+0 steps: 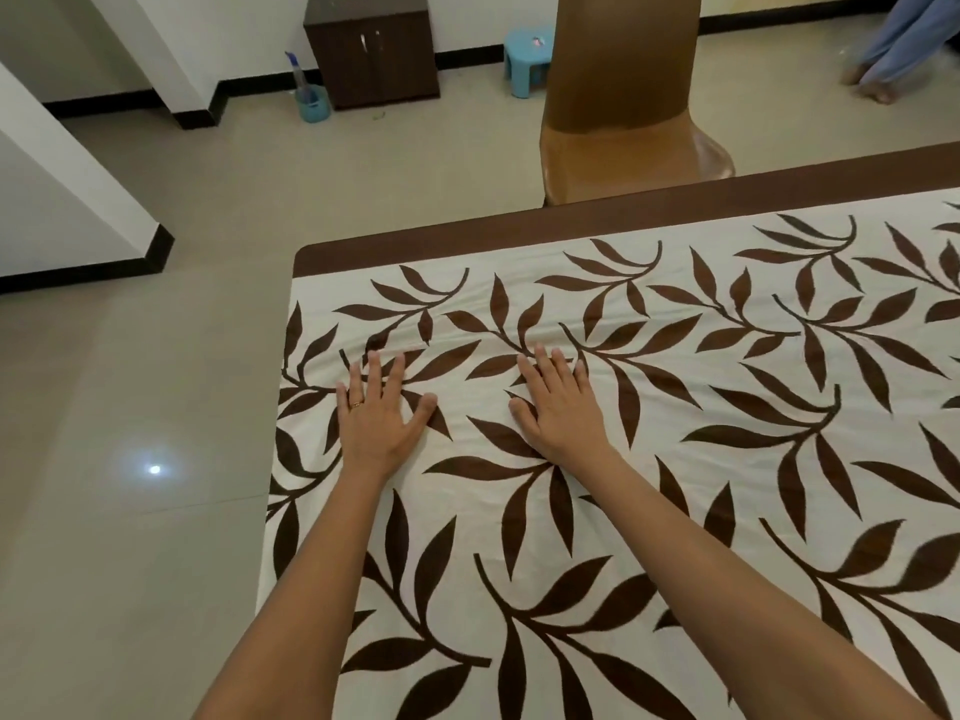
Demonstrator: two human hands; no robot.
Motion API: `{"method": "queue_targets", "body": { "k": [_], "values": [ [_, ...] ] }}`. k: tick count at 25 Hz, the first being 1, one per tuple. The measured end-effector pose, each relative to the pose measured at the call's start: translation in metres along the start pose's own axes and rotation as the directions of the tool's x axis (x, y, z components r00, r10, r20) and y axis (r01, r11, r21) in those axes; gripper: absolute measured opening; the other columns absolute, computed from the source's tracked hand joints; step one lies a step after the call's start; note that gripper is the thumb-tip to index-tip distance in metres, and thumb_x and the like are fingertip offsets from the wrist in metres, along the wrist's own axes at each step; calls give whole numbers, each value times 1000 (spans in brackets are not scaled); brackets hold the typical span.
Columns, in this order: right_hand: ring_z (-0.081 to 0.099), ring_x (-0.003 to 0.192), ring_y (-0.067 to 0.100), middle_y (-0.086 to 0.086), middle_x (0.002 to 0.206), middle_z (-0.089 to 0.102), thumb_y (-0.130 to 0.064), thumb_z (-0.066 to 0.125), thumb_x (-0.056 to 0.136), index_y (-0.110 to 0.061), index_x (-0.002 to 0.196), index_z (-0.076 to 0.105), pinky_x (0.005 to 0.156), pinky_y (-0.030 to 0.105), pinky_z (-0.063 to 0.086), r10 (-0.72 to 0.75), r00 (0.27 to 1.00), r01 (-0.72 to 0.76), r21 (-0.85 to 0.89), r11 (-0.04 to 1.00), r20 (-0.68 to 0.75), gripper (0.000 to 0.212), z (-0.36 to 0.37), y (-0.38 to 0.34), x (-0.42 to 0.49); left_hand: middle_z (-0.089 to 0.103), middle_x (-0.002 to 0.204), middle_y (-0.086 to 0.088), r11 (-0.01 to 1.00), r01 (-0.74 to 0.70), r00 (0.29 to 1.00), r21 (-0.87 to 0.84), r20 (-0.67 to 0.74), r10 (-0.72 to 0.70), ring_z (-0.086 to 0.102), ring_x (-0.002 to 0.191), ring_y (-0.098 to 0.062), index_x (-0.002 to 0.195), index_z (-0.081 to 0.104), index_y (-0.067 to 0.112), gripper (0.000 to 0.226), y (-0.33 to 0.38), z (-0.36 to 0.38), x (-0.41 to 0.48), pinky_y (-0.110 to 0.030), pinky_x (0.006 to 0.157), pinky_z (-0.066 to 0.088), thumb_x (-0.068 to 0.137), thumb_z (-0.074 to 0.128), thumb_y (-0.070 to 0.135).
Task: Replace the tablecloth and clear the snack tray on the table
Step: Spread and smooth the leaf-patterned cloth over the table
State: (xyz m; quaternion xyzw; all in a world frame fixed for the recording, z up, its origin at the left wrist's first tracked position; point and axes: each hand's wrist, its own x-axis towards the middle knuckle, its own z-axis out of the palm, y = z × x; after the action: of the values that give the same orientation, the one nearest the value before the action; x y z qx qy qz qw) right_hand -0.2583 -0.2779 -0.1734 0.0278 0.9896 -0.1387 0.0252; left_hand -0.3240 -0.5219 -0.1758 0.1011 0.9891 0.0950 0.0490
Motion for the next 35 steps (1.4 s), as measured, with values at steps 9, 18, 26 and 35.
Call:
{"method": "queue_targets", "body": {
  "k": [9, 18, 26, 35],
  "values": [
    [-6, 148, 17, 0, 161, 1, -54, 13, 91, -27, 153, 11, 119, 44, -6, 25, 997, -22, 41, 999, -72, 68, 7, -11, 41, 4, 162, -4, 995, 75, 989, -69, -121, -83, -5, 149, -24, 153, 11, 28, 80, -14, -3, 38, -46, 119, -5, 89, 26, 73],
    [-7, 148, 17, 1, 161, 1, -56, 6, 89, -28, 153, 8, 118, 42, -10, -10, 999, 10, 2, 1000, -32, 70, 2, -9, 41, 3, 162, -5, 993, 96, 991, -68, -92, -102, -3, 149, -25, 154, 7, 30, 84, -11, -3, 21, -48, 120, -3, 84, 9, 76],
    [-5, 147, 17, 1, 161, 2, -57, 9, 91, -29, 153, 9, 118, 41, -9, -58, 997, 57, -5, 998, -44, 68, 4, -4, 21, 2, 162, -4, 989, 118, 987, -86, -100, -126, -4, 149, -24, 154, 7, 31, 82, -5, -1, -3, -47, 119, -4, 85, 10, 76],
    [-6, 148, 17, -2, 160, 0, -56, 9, 91, -30, 153, 7, 119, 40, -9, -61, 998, 61, 6, 998, -29, 67, 3, -3, 4, 1, 162, -4, 985, 142, 983, -97, -100, -152, -4, 149, -24, 154, 8, 31, 85, 1, 0, -28, -47, 119, -4, 83, 6, 77]
  ]
}}
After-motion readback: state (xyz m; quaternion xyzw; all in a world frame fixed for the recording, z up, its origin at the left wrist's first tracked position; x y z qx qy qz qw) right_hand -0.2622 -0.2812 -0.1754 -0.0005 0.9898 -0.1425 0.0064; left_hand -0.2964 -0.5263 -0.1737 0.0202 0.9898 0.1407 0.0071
